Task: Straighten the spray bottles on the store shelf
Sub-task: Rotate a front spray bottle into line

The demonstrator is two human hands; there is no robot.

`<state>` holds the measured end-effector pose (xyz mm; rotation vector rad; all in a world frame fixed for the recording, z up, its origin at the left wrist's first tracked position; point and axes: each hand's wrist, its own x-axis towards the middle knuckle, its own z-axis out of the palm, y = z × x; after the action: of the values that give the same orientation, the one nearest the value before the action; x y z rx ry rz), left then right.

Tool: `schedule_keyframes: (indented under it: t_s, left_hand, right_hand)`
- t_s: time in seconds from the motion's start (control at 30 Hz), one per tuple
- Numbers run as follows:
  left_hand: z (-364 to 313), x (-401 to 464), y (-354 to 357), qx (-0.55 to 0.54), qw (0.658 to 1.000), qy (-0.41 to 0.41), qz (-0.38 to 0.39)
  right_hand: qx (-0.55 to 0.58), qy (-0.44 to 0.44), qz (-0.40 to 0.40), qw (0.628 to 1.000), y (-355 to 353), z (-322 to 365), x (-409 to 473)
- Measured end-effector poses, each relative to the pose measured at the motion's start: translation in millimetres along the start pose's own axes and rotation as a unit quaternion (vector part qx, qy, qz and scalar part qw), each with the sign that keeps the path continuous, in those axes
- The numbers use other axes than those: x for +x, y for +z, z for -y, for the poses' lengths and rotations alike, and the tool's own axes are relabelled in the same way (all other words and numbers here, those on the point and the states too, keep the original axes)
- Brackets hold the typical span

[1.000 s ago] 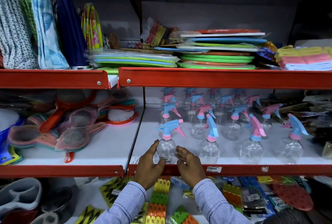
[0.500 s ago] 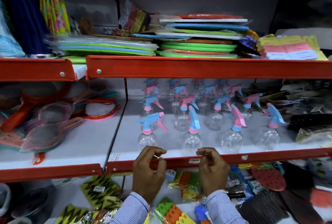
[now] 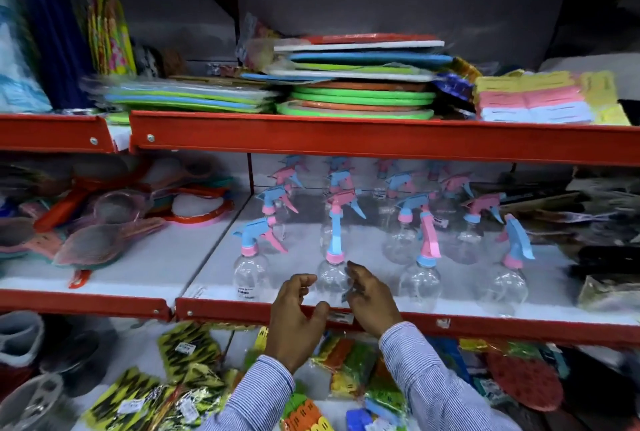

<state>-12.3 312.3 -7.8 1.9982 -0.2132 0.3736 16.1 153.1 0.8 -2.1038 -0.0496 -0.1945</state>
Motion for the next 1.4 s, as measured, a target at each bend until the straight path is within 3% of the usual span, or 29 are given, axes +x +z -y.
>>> schedule_keyframes:
  t_s: [0.43, 0.53, 0.63, 0.77, 1.4]
  left_hand:
    - [-14, 23, 4, 0.033, 0.996, -0.021, 0.076]
    - [-12, 23, 5, 0.032, 0.996, -0.042, 0.065]
    - [-10, 13, 7, 0.016, 0.999, -0.038, 0.018]
    - [-6, 7, 11, 0.006, 1.000, -0.008, 0.014]
    - [-10, 14, 4, -0.027, 0.998, 0.002, 0.060]
  right_hand:
    - [0.005, -0.010, -0.062, 0.998, 0, -1, -20]
    - [-0.001, -0.003, -0.086, 0.996, 0, -1, -20]
    - [0.007, 0.012, -0.057, 0.998, 0, -1, -16]
    - [0.008, 0.001, -0.023, 1.000, 0, 3, -15]
    - [0.011, 0.002, -0.061, 0.998, 0, 0, -17]
